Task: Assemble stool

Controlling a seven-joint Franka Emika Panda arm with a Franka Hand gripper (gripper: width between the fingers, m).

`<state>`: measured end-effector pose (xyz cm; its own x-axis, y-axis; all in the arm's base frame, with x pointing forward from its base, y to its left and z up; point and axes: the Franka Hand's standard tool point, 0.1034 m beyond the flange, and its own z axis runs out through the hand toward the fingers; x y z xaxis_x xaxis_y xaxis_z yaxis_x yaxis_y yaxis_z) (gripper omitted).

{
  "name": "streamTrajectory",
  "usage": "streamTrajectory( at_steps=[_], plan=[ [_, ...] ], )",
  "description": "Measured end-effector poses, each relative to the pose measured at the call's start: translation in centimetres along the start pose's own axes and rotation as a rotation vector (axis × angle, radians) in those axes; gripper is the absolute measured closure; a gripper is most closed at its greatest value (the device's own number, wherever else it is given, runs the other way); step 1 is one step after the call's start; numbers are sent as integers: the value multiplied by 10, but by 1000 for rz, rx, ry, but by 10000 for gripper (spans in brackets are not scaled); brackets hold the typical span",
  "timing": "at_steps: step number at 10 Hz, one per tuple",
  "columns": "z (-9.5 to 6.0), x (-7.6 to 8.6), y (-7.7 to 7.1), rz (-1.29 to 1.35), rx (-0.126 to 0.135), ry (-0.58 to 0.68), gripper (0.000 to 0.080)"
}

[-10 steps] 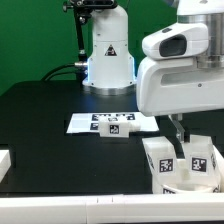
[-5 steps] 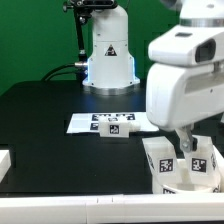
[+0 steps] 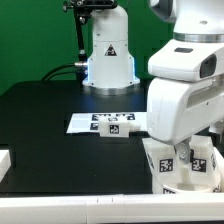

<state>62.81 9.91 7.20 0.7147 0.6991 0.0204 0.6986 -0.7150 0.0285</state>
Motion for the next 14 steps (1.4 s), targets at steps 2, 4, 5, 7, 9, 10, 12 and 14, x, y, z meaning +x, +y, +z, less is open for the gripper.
streamTrajectory(
  at_steps=[2, 4, 5, 7, 9, 10, 12, 14],
  plan=[
    [0, 0, 0, 149, 1, 1, 428],
    [-1, 5, -3, 426, 0, 5, 466],
    [-1, 8, -8, 609, 1, 5, 466],
    [0, 7, -6, 950, 38, 22, 466],
    [0, 8, -6, 1085, 45, 22, 466],
    [0, 8, -6, 1160, 48, 20, 466],
    [-5, 13, -7, 1476, 69, 27, 466],
    [-5, 16, -9, 1887, 111, 15, 466]
  ],
)
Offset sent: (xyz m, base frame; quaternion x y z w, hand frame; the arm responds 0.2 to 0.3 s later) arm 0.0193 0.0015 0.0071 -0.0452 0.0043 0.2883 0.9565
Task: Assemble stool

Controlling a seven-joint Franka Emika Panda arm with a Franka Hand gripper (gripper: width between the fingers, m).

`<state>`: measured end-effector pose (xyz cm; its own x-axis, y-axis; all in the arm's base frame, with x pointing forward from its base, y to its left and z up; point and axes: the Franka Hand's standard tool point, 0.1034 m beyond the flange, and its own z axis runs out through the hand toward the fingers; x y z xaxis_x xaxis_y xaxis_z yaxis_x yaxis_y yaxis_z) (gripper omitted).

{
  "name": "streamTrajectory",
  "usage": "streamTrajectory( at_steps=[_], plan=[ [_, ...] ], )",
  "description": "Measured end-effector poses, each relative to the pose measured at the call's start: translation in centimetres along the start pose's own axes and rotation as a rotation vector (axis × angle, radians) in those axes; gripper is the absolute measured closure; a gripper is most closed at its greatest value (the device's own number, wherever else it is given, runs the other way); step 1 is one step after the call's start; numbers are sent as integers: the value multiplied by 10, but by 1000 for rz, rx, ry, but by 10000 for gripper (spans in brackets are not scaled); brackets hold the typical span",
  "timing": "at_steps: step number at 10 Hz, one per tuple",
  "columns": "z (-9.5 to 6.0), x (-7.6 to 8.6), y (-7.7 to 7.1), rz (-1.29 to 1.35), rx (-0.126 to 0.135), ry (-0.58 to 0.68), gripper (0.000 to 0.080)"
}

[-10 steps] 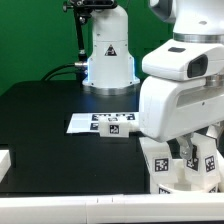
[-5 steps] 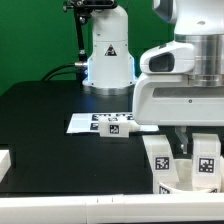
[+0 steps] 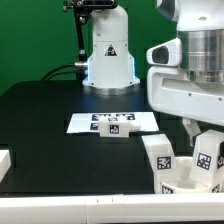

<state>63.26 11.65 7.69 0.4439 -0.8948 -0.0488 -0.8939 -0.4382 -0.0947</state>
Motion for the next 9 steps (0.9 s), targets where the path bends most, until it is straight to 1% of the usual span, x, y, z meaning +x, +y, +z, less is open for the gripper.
streamTrajectory(
  at_steps=[1, 2, 5, 6, 7, 8, 9],
  plan=[
    [0, 1, -1, 164, 13, -16, 466],
    [0, 2, -1, 237, 20, -23, 466],
    [2, -1, -1, 401, 17, -29, 466],
    [2, -1, -1, 496, 19, -32, 466],
    [0, 0, -4, 688, 37, -44, 466],
    [1, -1, -5, 850, 43, -50, 465],
    [4, -4, -4, 938, 40, -55, 465]
  ],
)
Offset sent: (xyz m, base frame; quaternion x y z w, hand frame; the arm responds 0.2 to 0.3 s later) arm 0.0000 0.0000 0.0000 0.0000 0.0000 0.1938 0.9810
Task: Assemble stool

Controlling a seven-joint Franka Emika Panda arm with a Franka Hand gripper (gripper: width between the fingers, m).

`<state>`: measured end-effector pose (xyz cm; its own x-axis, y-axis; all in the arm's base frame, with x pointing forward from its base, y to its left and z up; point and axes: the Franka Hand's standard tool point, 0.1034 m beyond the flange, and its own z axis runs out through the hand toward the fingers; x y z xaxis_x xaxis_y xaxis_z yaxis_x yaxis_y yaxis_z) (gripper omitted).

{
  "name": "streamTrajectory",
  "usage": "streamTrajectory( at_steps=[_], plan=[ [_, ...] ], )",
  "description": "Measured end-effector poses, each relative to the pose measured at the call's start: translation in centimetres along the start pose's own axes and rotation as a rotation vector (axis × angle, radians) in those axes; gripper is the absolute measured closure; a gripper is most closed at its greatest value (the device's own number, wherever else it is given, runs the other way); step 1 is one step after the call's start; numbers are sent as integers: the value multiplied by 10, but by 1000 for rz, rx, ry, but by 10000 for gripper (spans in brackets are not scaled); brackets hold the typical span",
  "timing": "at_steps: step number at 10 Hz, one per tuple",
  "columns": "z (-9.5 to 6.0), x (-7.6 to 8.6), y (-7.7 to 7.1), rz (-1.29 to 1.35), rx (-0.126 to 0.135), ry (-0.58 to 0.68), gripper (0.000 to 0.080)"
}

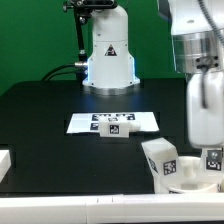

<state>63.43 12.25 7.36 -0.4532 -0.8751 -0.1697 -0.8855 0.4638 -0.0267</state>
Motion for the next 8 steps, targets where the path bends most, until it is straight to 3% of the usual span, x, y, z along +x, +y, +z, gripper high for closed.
streamTrajectory(
  at_steps=[1, 2, 3, 5, 6, 8],
  plan=[
    [1, 0, 1, -40, -3, -3, 465],
    [1, 0, 1, -53, -3, -3, 388],
    [1, 0, 1, -75, -3, -3, 388],
    [-3, 0, 0, -261, -3, -7, 168],
    [-9, -2, -1, -406, -3, -10, 168],
    [-20, -6, -1, -748, -34, -28, 155]
  ],
)
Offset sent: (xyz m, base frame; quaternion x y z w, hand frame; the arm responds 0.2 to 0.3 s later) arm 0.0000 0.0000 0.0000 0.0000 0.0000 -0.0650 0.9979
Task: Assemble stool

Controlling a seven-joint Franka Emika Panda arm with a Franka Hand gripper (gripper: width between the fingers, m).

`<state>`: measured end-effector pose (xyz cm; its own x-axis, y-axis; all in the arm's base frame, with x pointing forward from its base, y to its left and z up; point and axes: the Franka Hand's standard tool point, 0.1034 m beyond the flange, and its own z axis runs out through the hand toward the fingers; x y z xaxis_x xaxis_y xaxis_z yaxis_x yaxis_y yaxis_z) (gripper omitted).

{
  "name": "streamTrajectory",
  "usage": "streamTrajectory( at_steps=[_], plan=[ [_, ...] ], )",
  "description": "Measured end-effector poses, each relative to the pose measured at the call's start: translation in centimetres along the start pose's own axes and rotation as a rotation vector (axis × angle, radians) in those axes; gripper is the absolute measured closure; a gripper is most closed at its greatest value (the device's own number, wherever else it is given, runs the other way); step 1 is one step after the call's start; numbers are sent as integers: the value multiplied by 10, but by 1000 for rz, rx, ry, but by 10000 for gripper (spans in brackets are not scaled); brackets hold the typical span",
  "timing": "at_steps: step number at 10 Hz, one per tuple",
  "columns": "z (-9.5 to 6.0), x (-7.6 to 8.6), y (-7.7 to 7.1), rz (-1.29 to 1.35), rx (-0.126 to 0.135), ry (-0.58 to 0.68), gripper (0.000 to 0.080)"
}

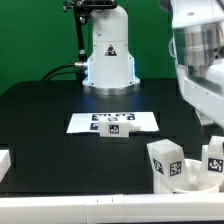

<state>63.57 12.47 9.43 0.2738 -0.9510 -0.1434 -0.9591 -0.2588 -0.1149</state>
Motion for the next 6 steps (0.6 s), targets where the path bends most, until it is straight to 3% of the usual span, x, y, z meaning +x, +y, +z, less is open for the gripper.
streamTrajectory(
  at_steps=[3, 4, 5, 6],
  plan=[
    [1, 1, 0, -254, -3, 7, 151],
    [0, -2, -1, -479, -14, 28, 151],
    [-2, -3, -5, -685, -4, 51, 151],
    [3, -4, -2, -874, -12, 63, 151]
  ],
)
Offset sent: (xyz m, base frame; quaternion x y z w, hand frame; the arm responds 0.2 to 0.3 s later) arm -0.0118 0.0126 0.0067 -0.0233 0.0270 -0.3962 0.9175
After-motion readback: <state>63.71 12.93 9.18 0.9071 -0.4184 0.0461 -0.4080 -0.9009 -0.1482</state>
